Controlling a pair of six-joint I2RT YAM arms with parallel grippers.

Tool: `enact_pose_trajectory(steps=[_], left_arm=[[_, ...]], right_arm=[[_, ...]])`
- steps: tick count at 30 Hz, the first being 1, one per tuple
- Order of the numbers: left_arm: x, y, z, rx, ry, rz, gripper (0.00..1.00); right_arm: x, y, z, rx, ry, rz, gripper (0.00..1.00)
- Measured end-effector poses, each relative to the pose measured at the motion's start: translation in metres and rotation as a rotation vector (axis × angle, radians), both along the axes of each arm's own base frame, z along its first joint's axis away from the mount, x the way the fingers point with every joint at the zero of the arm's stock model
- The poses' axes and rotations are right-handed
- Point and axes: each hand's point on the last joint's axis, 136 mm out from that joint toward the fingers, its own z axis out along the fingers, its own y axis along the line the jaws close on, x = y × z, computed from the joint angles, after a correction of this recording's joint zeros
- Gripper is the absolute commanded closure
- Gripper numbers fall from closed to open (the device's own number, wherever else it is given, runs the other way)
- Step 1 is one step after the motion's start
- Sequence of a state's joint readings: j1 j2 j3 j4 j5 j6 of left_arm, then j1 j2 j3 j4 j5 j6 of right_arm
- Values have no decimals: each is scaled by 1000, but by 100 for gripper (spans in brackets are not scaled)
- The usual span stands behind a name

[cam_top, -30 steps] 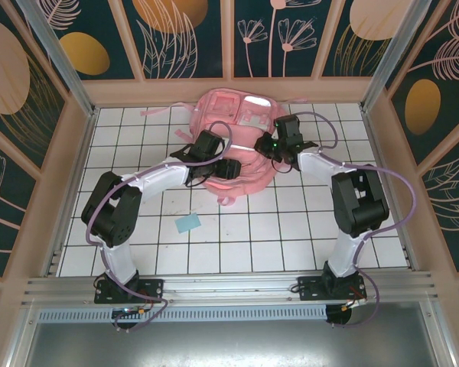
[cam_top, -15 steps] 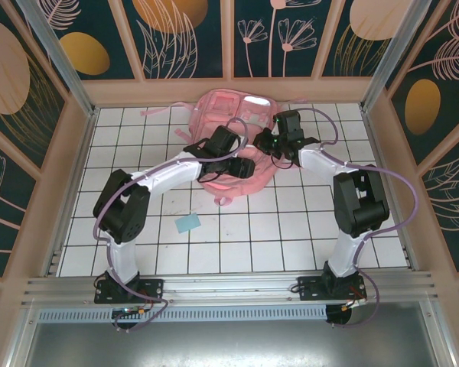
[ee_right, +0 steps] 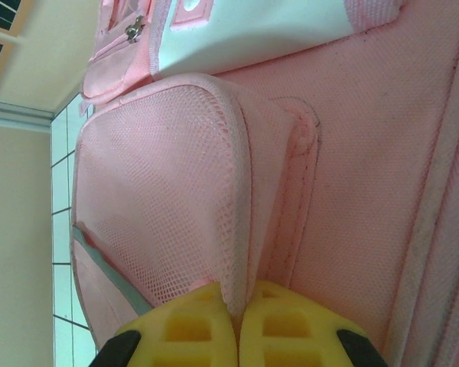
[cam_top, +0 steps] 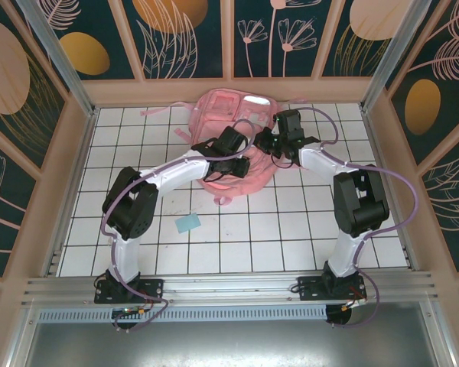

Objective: Pack the student bag

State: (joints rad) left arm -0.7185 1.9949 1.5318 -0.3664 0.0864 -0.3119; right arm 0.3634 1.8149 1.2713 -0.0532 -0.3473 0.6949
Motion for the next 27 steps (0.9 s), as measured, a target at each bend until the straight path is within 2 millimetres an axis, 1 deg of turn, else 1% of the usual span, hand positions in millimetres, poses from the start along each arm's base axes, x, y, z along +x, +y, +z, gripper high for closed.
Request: enact_pose_trajectory(steps=[4,7,10,14,17,19,23,27], left_arm=[[0,-4,2,-14,-6,-16,100],[-1,-4,-1,-20,-8,-16,100],[-3,0,-2,-17,-17,-8,100],[-6,11,-4,8,-24,12,100],[-6,29,-10,33,-13,46,100],[-3,48,-13,48,-2,82,100],[9,86,-8,85,-2,164,100],[16,108,-8,141,-16,203,100]], right_arm=[[2,-2,1,5,-2,-3,100],[1,-5,-1,8,5,-3,100],[0,-6,-5,11,11,-1,100],[-1,-7,-8,14,12,0,100],[-1,-10,-10,10,13,0,100],[-1,-12,-10,9,12,-1,100],[-1,-14,-8,5,0,7,100],[3,-22,-6,-2,-11,0,100]])
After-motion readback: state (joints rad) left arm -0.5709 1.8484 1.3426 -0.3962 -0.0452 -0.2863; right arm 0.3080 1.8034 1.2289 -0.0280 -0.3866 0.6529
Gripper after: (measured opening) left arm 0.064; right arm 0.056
